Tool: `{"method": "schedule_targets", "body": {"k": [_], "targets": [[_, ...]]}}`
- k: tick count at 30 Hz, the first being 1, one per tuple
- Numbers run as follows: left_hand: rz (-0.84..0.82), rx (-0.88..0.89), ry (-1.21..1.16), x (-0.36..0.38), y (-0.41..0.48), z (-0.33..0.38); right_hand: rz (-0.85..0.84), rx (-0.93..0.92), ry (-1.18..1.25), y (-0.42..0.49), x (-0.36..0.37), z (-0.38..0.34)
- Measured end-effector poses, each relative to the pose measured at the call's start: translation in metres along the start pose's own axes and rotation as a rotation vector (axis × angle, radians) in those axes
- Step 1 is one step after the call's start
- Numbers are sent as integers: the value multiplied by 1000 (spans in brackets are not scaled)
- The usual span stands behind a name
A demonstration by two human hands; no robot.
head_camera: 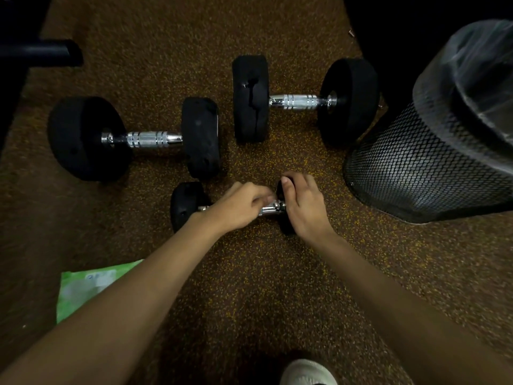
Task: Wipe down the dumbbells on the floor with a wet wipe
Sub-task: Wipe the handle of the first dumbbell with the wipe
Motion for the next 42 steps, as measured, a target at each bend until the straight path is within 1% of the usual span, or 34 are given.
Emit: {"method": "schedule_targets", "body": {"k": [3, 5, 7, 11, 14, 16, 18, 19, 21, 24, 28, 30, 32, 33, 35, 37, 39, 42], "targets": [[-4, 192, 69, 2, -19, -7, -4, -5, -2, -1, 0, 0], [-20, 249, 110, 0, -25, -12, -11, -5, -5, -2, 0, 1], [-39, 195, 95, -3, -24, -15, -15, -7, -7, -2, 0, 2], [40, 16, 83, -4, -5, -1, -13, 1, -7, -1, 0, 0], [104, -17, 105, 7, 5, 11, -7, -16, -16, 0, 0, -1], [151, 44, 117, 15, 0, 12, -5, -23, -15, 0, 0, 1], [157, 200, 141, 19, -13, 7, -1, -29, -9, -1, 0, 1], [142, 268, 188, 18, -21, 4, 1, -30, -6, -2, 0, 2], [116, 316, 303, 14, -33, -3, -3, -30, 3, -3, 0, 2], [141, 256, 338, 9, -32, -6, -11, -13, 8, -2, 0, 2], [161, -21, 145, 7, 0, 1, -15, 7, -10, 3, 0, 2], [173, -56, 128, 12, 9, 4, -11, 5, -11, 4, 0, 1], [205, -23, 104, 18, 6, 9, -3, -3, -13, 4, 0, 2], [231, 31, 108, 22, -1, 11, 2, -9, -15, 3, 1, 3], [281, 199, 219, 28, -17, 9, 8, -19, -17, 3, 2, 4], [270, 300, 368, 31, -32, -1, 6, -24, -11, 2, 2, 4], [261, 321, 419, 30, -39, -11, 7, -31, -3, 2, 1, 3], [283, 272, 301, 24, -35, -2, 4, -18, -1, 3, 1, 3]]}}
Point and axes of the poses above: each hand's wrist, its own y-axis towards the middle knuckle, its own x-axis out of the palm, z = x × y, the point moved 2 cm from there along y, towards the middle knuckle, and after that the axes turned 13 degrees about y, right-handed, at the moved point
